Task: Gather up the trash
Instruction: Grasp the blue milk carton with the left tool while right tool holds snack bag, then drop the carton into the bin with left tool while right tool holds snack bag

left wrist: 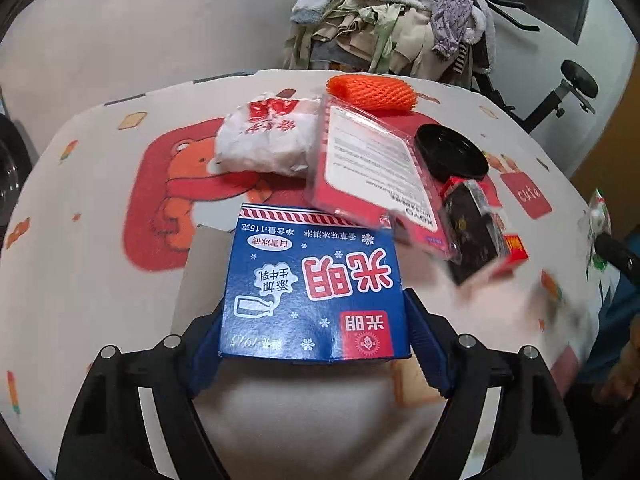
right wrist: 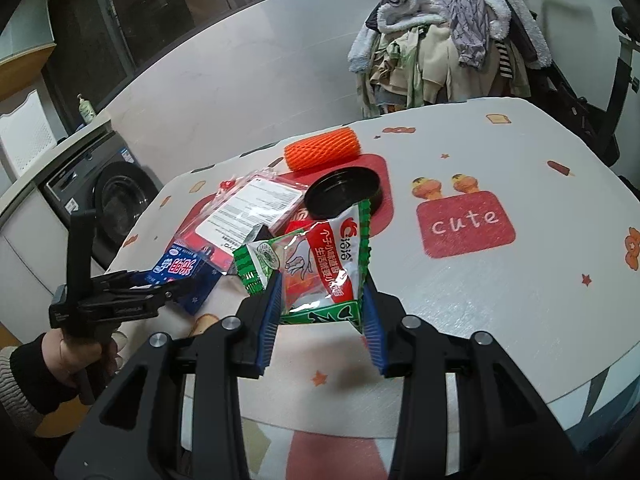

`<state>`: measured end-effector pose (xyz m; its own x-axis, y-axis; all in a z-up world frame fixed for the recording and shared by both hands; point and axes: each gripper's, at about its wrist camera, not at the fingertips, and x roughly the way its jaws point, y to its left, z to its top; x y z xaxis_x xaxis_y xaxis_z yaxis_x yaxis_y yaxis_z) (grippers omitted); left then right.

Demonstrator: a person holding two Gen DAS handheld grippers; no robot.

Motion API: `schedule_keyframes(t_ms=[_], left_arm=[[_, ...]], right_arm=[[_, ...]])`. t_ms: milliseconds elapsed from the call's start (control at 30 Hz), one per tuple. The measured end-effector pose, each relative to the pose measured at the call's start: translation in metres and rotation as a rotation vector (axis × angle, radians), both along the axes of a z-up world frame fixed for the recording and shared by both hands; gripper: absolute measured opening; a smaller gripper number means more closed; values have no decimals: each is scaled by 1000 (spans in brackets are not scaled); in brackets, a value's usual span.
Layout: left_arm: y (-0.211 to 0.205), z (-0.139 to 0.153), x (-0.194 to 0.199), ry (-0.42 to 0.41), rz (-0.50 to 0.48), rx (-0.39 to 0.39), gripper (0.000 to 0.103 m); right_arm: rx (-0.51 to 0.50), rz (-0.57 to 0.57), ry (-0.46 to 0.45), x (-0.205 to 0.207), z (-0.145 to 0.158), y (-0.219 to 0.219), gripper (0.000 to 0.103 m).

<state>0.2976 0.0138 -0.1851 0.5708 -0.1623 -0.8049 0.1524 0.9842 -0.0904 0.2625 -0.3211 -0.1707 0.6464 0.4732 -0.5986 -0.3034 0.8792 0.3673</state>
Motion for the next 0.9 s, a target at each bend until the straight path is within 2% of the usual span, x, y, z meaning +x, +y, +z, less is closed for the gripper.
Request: schedule_keyframes(t_ms=[367,600,733,833,900], left_arm=[[26,20,-89,-49,-36,-9,78],[16,36,-149,-99,-96,-51,78],[-1,30,-181,-88,-172,-47,78],[-13,18,-200,-42,-218,-87,78],[-20,11,-210,-29,-246,-82,78]], right_arm=[[-16,31,3,-33,3,17,40],[-12,36,-15,-59,14,19,40],[-19,34,-25,-73,19,19,40],[-14,28,-29,-83,21,16,40],[-19,27,-29,-89,21,16,40]])
